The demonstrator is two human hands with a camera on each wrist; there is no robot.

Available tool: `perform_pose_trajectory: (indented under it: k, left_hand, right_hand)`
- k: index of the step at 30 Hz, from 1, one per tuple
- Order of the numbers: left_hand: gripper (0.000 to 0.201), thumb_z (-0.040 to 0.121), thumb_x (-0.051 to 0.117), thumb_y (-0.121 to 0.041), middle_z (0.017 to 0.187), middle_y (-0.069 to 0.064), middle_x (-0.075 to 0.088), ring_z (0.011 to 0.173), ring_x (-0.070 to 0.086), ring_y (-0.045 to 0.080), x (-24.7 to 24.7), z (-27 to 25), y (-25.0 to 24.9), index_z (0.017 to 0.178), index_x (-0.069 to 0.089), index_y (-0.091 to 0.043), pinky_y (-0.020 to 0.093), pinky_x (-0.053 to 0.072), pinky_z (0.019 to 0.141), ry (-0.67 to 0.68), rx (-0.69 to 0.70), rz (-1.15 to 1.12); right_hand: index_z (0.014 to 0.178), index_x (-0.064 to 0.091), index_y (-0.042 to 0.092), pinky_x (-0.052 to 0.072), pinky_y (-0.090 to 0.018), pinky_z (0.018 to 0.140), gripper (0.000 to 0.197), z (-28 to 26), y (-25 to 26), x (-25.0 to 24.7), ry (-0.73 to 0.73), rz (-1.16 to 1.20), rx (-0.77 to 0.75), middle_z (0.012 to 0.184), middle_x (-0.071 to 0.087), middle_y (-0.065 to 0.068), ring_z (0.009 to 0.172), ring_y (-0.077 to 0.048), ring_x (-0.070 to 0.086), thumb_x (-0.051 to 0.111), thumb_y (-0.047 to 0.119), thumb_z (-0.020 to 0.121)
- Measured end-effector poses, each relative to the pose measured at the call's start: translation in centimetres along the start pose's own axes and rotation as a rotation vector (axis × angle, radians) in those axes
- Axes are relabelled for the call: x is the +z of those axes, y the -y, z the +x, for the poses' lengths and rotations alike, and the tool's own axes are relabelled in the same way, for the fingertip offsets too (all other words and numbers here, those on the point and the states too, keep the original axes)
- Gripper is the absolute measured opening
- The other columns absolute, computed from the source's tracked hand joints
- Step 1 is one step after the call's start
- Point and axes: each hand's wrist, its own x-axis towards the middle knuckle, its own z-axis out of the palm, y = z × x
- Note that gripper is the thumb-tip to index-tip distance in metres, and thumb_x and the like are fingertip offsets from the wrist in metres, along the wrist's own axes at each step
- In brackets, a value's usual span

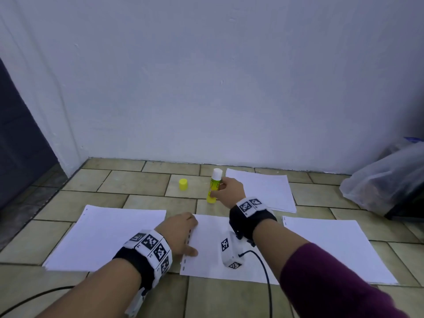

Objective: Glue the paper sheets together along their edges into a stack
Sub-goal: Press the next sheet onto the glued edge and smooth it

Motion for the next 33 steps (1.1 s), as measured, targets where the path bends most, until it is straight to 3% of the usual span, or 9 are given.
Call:
perform_pose_trajectory:
  k: [3,6,13,16,19,22,24,29,33]
  left_hand:
    - [0.080,0.081,0.068,-0.050,0.148,-0.003,0.033,0.130,0.040,0.016,0.3,0.0,0.3,0.145,0.033,-0.017,0.029,0.035,0.107,-0.019,-0.002,-0.022]
    - [0.082,0.082,0.067,-0.050,0.152,-0.006,0.028,0.134,0.037,0.015,0.6,0.0,0.5,0.147,0.029,-0.020,0.030,0.034,0.109,-0.033,-0.002,-0.040]
    - [0.083,0.083,0.067,-0.050,0.152,-0.006,0.027,0.135,0.034,0.014,0.5,0.0,0.5,0.148,0.027,-0.020,0.031,0.035,0.109,-0.018,-0.011,-0.040]
    - [0.082,0.082,0.067,-0.050,0.151,-0.007,0.027,0.134,0.035,0.014,0.4,-0.1,0.4,0.148,0.027,-0.021,0.031,0.036,0.108,-0.023,-0.015,-0.047]
    - [0.082,0.081,0.068,-0.051,0.150,-0.007,0.029,0.132,0.036,0.013,0.4,-0.2,0.5,0.147,0.029,-0.021,0.031,0.036,0.107,-0.022,-0.015,-0.065]
    - [0.082,0.081,0.067,-0.053,0.148,-0.007,0.030,0.132,0.037,0.013,0.3,-0.3,0.5,0.147,0.030,-0.021,0.031,0.034,0.108,-0.016,-0.024,-0.078]
    - [0.081,0.081,0.067,-0.053,0.146,-0.006,0.033,0.130,0.039,0.014,0.3,-0.2,0.3,0.146,0.032,-0.020,0.030,0.035,0.107,-0.015,-0.035,-0.065]
    - [0.075,0.080,0.063,-0.056,0.134,-0.002,0.039,0.120,0.044,0.016,0.4,-0.1,-0.9,0.139,0.039,-0.017,0.030,0.042,0.096,-0.026,-0.070,0.032]
    - [0.075,0.082,0.061,-0.056,0.140,-0.002,0.036,0.125,0.042,0.016,0.1,0.0,-1.1,0.141,0.035,-0.017,0.031,0.041,0.098,-0.010,-0.076,0.059]
  right_hand:
    - [0.100,0.066,0.003,0.048,-0.029,0.077,0.024,1.5,0.7,1.0,0.016,-0.090,-0.022,0.095,0.068,-0.009,0.090,-0.023,0.062,0.069,0.010,0.077]
    - [0.105,0.065,0.004,0.045,-0.027,0.074,0.026,2.6,1.0,1.5,0.050,-0.189,-0.036,0.106,0.068,-0.012,0.095,-0.025,0.061,0.066,0.010,0.080]
    - [0.113,0.063,0.006,0.051,-0.033,0.086,0.032,3.4,0.9,2.2,0.073,-0.190,-0.016,0.109,0.067,-0.012,0.102,-0.026,0.062,0.066,0.010,0.081]
    - [0.126,0.056,0.010,0.049,-0.035,0.094,0.051,3.3,0.8,1.7,0.126,-0.195,0.009,0.120,0.064,-0.010,0.110,-0.023,0.060,0.073,0.016,0.078]
    - [0.142,0.039,0.012,0.041,-0.029,0.103,0.078,2.7,0.8,0.1,0.152,-0.156,0.043,0.134,0.055,-0.006,0.124,-0.019,0.051,0.078,0.026,0.076]
    - [0.134,0.049,0.013,0.038,-0.022,0.097,0.063,1.0,0.3,-3.5,0.151,-0.115,0.017,0.131,0.057,-0.003,0.121,-0.016,0.052,0.074,0.033,0.079]
    - [0.128,0.055,0.014,0.038,-0.023,0.098,0.054,-0.4,-1.1,-6.6,0.192,-0.278,0.010,0.130,0.057,-0.001,0.121,-0.016,0.052,0.072,0.037,0.081]
    - [0.127,0.056,0.011,0.044,-0.030,0.096,0.065,-3.7,-7.3,-13.2,0.277,-0.799,0.277,0.129,0.057,-0.004,0.118,-0.021,0.053,0.073,0.047,0.076]
    - [0.135,0.042,0.011,0.042,-0.030,0.099,0.087,-7.7,-10.9,-15.3,0.338,-0.759,0.413,0.134,0.051,-0.004,0.124,-0.021,0.048,0.081,0.048,0.067]
